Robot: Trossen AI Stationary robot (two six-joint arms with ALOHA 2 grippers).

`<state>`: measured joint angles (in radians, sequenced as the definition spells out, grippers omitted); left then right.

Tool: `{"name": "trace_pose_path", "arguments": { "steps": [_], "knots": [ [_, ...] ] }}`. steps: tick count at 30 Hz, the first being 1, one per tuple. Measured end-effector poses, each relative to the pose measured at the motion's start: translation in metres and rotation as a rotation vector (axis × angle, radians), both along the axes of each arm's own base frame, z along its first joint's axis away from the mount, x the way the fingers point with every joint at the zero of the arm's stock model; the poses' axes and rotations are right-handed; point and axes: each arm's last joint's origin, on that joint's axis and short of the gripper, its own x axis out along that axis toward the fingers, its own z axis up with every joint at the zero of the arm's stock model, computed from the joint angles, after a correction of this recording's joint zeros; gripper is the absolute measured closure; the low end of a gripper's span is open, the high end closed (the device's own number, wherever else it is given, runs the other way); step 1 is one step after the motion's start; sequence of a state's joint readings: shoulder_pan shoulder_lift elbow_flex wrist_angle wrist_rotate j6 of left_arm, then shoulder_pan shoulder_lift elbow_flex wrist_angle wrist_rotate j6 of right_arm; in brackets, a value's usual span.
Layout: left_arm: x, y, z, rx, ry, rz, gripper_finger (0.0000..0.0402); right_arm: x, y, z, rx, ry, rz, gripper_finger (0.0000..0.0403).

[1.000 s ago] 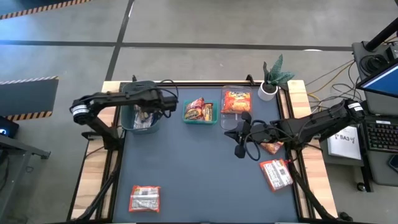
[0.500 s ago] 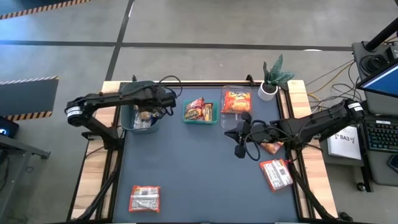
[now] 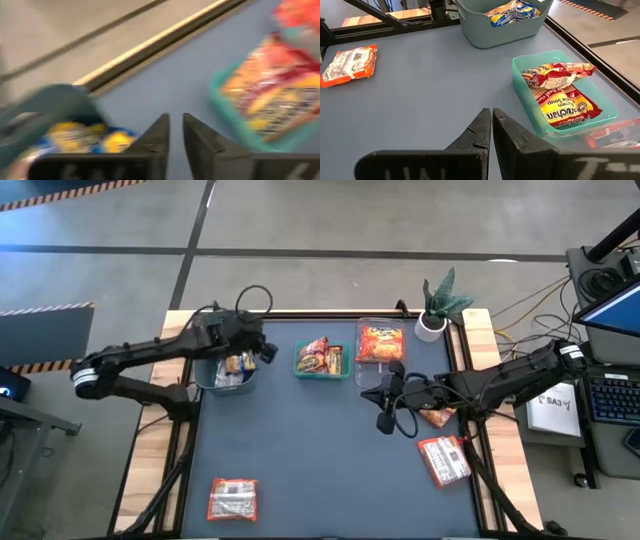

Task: Sort Maruchan noodles
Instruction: Put the blue noodle pack into the dark blue bin

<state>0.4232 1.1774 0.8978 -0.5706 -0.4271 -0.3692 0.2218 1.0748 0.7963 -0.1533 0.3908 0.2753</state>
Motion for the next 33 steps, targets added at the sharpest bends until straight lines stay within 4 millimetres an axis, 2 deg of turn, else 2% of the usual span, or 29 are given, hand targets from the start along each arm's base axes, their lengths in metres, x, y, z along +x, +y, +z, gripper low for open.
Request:
{"name": "trace_pose_path", "arguments": {
  "steps": [3,7,10,24,33],
  "knots": [
    [-0.006,-0.004,-0.018,-0.021,-0.08,-0.008,0.0395,0.0,0.0,-0.001,0.001,0.006,-0.001,0.0394],
    [-0.017,-0.007,-0.042,-0.05,-0.058,0.069,0.0391,0.0,0.0,-0.001,0.002,0.005,-0.002,0.0394],
    [-0.02,-0.008,-0.051,-0.056,-0.048,0.103,0.0399,0.0,0.0,0.0,0.004,0.004,-0.002,0.0394],
    [-0.025,-0.007,-0.068,-0.084,0.112,0.201,0.0401,0.0,0.0,0.0,0.005,-0.003,-0.003,0.0394],
    [-0.039,-0.013,-0.05,-0.165,0.295,0.275,0.0401,0.0,0.0,0.0,0.005,-0.002,-0.004,0.0394]
  ]
}}
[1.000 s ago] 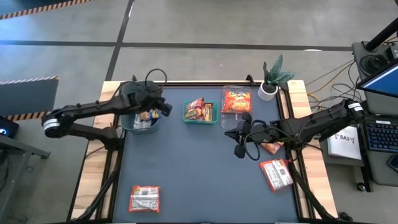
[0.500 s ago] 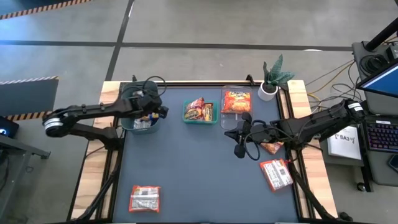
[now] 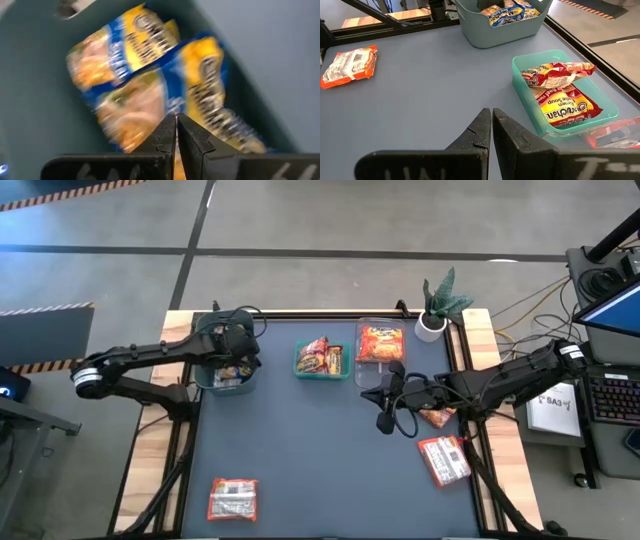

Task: Sort Maruchan noodles
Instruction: Put the blue noodle pack into the dark blue bin

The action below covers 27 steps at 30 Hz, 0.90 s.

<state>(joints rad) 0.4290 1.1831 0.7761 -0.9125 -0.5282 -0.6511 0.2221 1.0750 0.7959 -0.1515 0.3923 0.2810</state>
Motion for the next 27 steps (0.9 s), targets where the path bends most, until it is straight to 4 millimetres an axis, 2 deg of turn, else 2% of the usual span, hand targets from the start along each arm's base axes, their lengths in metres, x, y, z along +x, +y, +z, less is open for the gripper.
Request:
{"name": "trace_pose_path", "arguments": {
  "steps": [3,6,9,12,17,22,27],
  "knots": [
    [-0.003,0.0,0.006,0.042,0.046,0.027,0.0402,0.0,0.0,0.0,0.0,0.0,0.0,0.0394],
    [0.005,0.005,0.013,0.12,-0.006,-0.007,0.0402,0.0,0.0,0.0,0.0,0.0,0.0,0.0394],
    [0.016,0.015,0.02,0.227,-0.069,-0.078,0.0402,0.0,0.0,0.0,0.0,0.0,0.0,0.0394],
    [0.014,0.025,0.018,0.292,-0.022,-0.052,0.0402,0.0,0.0,0.0,0.0,0.0,0.0,0.0394],
    [0.003,0.032,0.004,0.264,0.028,-0.012,0.0402,-0.001,0.0,-0.003,0.004,0.008,-0.004,0.0394],
    [-0.004,0.029,-0.013,0.194,0.048,-0.027,0.0402,-0.001,0.0,-0.004,-0.004,0.013,-0.001,0.0394],
    [-0.005,0.025,-0.019,0.066,0.011,-0.075,0.0401,-0.001,0.0,-0.005,0.003,0.012,-0.004,0.0394]
  ]
}}
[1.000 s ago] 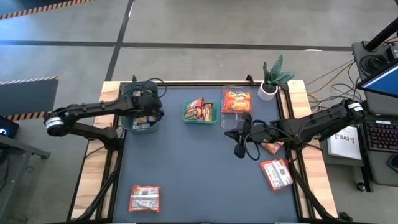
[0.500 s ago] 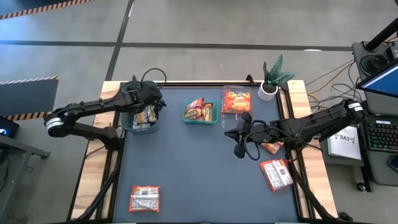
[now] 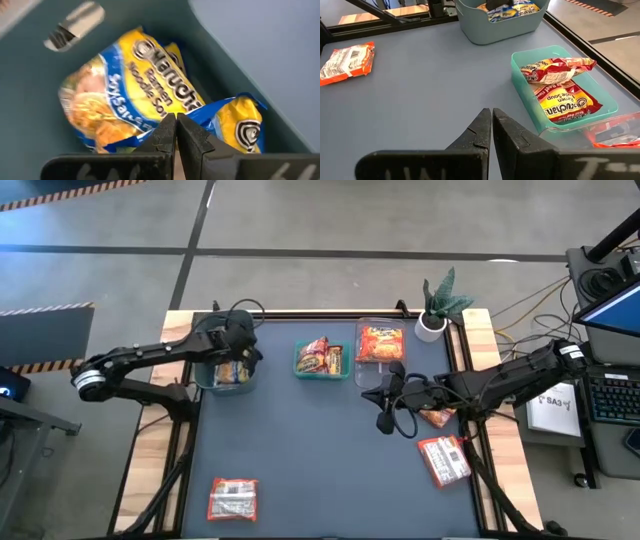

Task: Sort Maruchan noodles
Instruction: Put the blue noodle pack into the dark blue bin, then put the red noodle pack into the light blue bin

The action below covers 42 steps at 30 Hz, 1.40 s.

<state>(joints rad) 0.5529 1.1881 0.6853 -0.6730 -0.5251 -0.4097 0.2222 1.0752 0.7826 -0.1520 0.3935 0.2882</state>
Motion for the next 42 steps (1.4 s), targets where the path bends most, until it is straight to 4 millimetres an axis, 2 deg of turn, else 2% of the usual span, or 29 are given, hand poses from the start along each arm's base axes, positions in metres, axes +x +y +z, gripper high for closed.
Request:
{"name": "trace_pose_path", "arguments": {
  "steps": [10,19,23,29,35,39,42],
  "knots": [
    [-0.004,-0.012,0.012,-0.09,0.047,0.04,0.0401,0.0,0.0,0.0,0.0,-0.001,-0.001,0.0394],
    [0.015,-0.03,0.028,-0.055,-0.021,-0.064,0.0401,0.0,0.0,0.001,0.01,-0.01,-0.005,0.0394],
    [0.023,-0.043,0.036,-0.041,-0.059,-0.124,0.0401,0.0,0.0,0.0,0.067,-0.021,-0.034,0.0394],
    [0.036,-0.072,0.051,0.022,-0.192,-0.291,0.0401,-0.001,0.001,0.001,0.241,-0.022,-0.094,0.0394],
    [0.047,-0.106,0.068,0.106,-0.306,-0.578,0.0401,0.003,0.003,0.0,0.39,-0.028,-0.148,0.0394],
    [0.053,-0.123,0.078,0.18,-0.351,-0.749,0.0401,0.016,0.007,-0.006,0.464,0.072,-0.152,0.0394],
    [0.055,-0.129,0.084,0.229,-0.363,-0.832,0.0401,0.024,0.013,-0.012,0.521,0.255,-0.147,0.0394]
  ]
}}
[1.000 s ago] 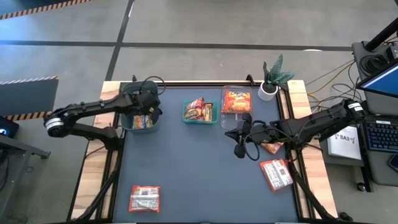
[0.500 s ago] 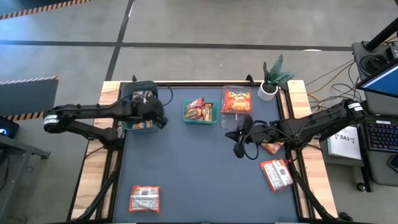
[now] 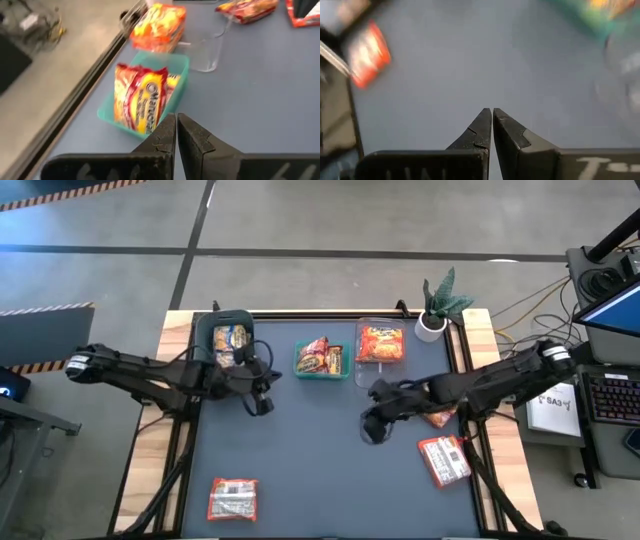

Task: Sort Maruchan noodles
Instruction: Put the red noodle pack into the light blue bin

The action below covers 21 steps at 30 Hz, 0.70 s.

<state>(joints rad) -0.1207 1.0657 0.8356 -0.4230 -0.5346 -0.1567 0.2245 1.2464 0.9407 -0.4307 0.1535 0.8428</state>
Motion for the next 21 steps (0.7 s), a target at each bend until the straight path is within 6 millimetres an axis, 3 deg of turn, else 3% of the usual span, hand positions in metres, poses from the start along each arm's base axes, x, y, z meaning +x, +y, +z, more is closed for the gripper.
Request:
{"name": "trace_pose_path", "arguments": {
  "steps": [4,10,21],
  "knots": [
    [0.002,-0.001,0.002,0.043,-0.003,-0.036,0.0401,0.001,0.005,-0.009,0.083,0.342,-0.041,0.0394],
    [0.002,0.0,0.002,0.077,0.0,-0.005,0.0401,-0.019,0.009,-0.023,0.055,0.832,-0.218,0.0394],
    [0.003,0.001,0.003,0.102,-0.002,-0.001,0.0401,-0.036,0.002,-0.055,-0.02,0.946,-0.31,0.0392]
  ]
}}
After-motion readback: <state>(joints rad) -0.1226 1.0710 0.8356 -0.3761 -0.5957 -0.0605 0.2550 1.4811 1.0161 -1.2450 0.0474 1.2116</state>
